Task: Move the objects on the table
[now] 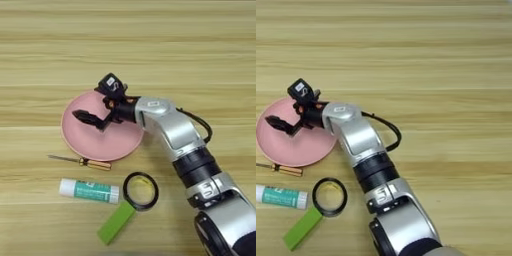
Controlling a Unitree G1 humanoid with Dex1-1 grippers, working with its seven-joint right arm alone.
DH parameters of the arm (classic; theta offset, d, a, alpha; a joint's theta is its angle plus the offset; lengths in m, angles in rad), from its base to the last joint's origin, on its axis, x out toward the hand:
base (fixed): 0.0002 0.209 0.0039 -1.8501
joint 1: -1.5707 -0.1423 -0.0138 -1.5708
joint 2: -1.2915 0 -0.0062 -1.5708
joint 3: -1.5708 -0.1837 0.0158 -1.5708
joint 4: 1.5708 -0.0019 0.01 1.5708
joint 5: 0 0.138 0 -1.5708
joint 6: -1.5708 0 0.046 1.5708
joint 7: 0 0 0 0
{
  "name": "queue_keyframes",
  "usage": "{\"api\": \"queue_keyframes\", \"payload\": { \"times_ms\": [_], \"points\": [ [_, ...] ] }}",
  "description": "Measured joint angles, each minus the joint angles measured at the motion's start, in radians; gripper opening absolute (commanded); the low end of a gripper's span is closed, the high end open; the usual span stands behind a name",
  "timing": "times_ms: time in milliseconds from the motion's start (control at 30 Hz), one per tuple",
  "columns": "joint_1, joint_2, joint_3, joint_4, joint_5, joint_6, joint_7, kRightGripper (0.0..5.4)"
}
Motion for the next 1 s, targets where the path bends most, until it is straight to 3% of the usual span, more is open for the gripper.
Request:
{"api": "queue_keyframes", "payload": {
  "times_ms": [500,1000],
  "points": [
    [0.078,-0.083,-0.001,-0.286,0.077,0.139,0.045,5.38],
    [0.149,-0.2,-0.01,-0.459,0.177,0.166,0.12,5.38]
  ]
}}
